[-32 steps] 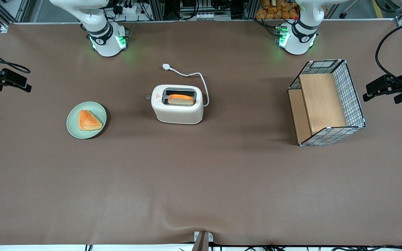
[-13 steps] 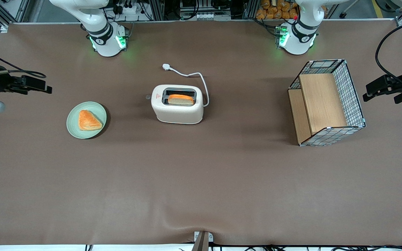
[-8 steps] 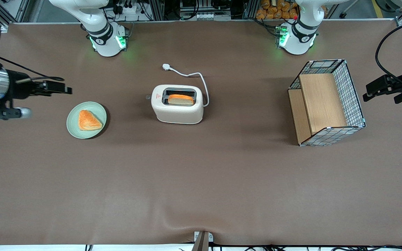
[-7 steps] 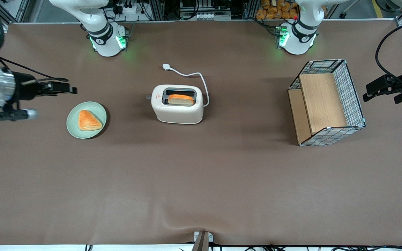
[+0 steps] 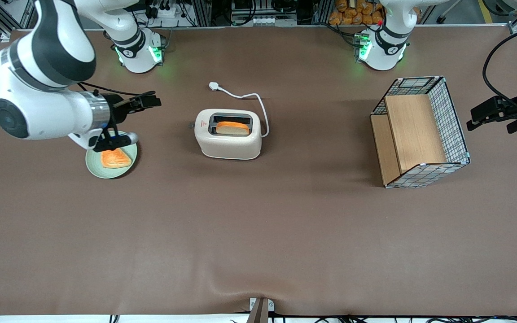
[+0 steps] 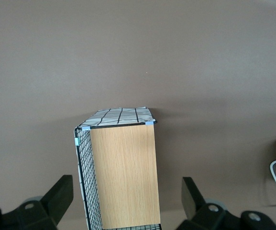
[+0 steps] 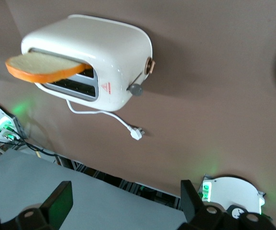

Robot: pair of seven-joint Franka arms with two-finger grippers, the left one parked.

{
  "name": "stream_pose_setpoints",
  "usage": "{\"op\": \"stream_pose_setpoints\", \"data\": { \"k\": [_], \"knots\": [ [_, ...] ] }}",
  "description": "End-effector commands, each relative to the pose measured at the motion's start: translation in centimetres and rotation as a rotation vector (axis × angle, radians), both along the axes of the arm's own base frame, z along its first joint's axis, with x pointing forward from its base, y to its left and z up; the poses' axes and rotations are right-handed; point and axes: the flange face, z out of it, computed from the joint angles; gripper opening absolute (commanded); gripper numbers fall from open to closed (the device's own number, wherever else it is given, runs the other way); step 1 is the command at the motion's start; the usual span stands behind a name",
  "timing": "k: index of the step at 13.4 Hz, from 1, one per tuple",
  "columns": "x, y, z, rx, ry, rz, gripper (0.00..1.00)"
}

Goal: Press toaster button with right arm
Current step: 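Swing the right gripper over the plate toward the toaster's side lever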

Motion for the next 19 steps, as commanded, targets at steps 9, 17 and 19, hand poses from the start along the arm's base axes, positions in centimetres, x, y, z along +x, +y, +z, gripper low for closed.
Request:
{"op": "stream_pose_setpoints", "data": {
  "k": [9,17,19],
  "knots": [
    [-2.7,0.6,-5.5,-0.013,0.033,-0.040,1.00],
    [-7.3,5.0,-11.4,-0.010,0.070,-0.020,0.02],
    [-6.8,5.7,-11.6,-0.010,0.023,-0.027,0.00]
  ]
}}
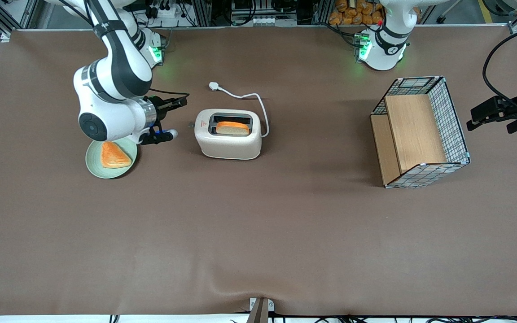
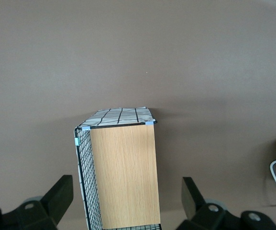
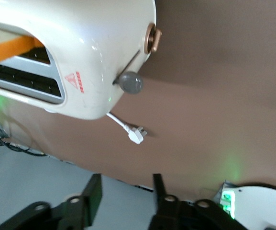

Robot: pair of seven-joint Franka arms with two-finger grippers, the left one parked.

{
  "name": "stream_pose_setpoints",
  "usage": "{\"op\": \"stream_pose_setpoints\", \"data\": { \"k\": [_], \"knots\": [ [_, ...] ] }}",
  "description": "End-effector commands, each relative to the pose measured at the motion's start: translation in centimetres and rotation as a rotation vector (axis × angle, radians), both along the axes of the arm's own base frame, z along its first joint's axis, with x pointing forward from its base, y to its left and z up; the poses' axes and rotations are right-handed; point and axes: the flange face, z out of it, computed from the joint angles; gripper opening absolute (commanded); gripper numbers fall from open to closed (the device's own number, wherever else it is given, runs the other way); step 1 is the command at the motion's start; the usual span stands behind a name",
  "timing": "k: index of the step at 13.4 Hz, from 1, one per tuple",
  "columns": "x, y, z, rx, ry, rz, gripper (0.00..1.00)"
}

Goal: Press toaster button with right arm
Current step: 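Lower the right gripper onto the grey lever on the toaster's side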

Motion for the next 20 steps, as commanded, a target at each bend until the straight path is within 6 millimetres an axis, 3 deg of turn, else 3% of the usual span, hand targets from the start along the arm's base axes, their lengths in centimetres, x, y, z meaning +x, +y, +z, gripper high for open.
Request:
{"op": "stream_pose_setpoints", "data": {
  "k": [1,8,20],
  "knots": [
    [-0.7,1.3,0.6,0.016,-0.063,-0.017,0.00],
    [0.0,2.3,-0.2,0.014,-0.136,-0.031,0.00],
    [-0.7,2.1,-4.1,0.033,-0.191,-0.131,0.00]
  ]
}}
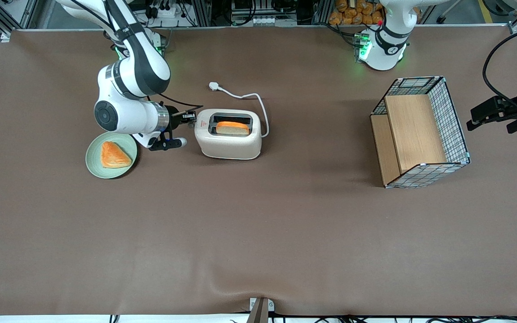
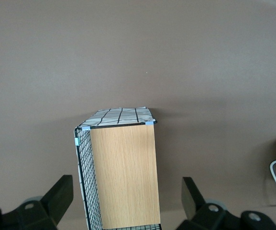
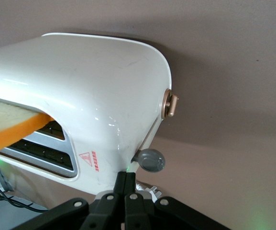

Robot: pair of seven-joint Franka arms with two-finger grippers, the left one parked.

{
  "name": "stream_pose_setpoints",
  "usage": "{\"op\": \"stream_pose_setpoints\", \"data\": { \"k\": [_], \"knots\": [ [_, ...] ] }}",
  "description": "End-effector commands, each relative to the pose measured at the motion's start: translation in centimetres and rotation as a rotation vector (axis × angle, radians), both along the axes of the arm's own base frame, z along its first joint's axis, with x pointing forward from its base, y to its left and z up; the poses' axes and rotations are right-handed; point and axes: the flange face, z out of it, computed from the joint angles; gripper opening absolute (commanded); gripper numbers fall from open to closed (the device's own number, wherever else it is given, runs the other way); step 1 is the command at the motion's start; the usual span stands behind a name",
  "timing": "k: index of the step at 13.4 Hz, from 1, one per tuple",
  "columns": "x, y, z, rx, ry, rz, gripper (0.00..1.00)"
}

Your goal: Press toaster button with right arm

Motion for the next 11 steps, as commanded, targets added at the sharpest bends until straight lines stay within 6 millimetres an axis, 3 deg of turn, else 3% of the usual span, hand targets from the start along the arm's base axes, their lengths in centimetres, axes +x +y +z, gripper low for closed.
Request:
{"op": "stream_pose_setpoints", "data": {
  "k": [1,11],
  "knots": [
    [-0.3,-0.3,-0.3,0.018,-0.005,-0.021,0.00],
    [0.2,-1.5,-1.4,0.030,-0.008,-0.003,0.00]
  ]
}}
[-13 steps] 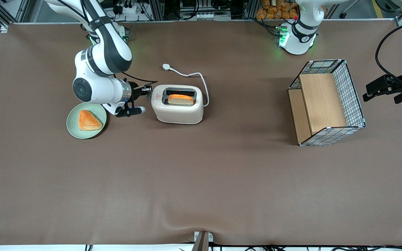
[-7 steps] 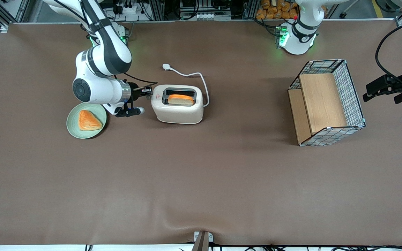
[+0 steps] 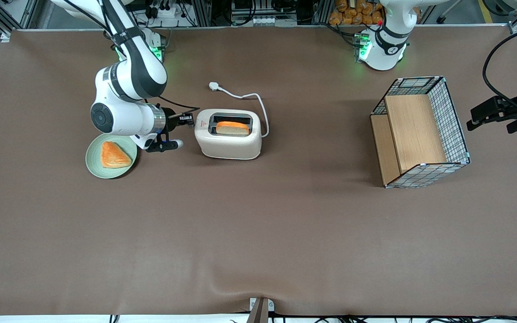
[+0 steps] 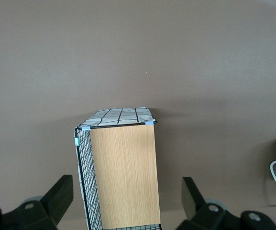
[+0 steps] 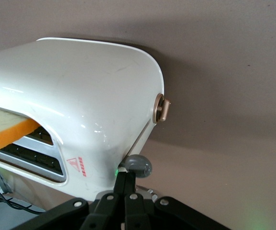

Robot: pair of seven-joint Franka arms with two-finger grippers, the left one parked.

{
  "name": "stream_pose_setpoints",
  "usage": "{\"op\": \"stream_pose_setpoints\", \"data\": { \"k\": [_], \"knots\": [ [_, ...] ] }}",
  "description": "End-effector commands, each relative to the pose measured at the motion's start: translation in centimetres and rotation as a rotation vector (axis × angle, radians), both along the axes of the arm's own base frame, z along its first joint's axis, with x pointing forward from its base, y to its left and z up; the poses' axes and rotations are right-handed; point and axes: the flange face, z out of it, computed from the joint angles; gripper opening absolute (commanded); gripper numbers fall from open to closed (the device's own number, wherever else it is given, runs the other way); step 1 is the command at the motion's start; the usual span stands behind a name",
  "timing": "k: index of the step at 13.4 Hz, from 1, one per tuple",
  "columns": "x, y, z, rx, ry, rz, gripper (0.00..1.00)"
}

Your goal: Press toaster button with right arm

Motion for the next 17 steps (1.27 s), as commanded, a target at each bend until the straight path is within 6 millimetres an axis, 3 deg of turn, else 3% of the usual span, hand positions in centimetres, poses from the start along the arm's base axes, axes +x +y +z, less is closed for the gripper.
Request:
{"op": "stream_pose_setpoints", "data": {
  "k": [1,7,17],
  "knots": [
    [0.0,-0.4,-0.9,0.022,-0.004,-0.006,0.00],
    [0.2,-0.6,-1.9,0.016,0.000,-0.019,0.00],
    [-0.3,-4.6,-6.2,0.228,0.047,-0.111,0.00]
  ]
}}
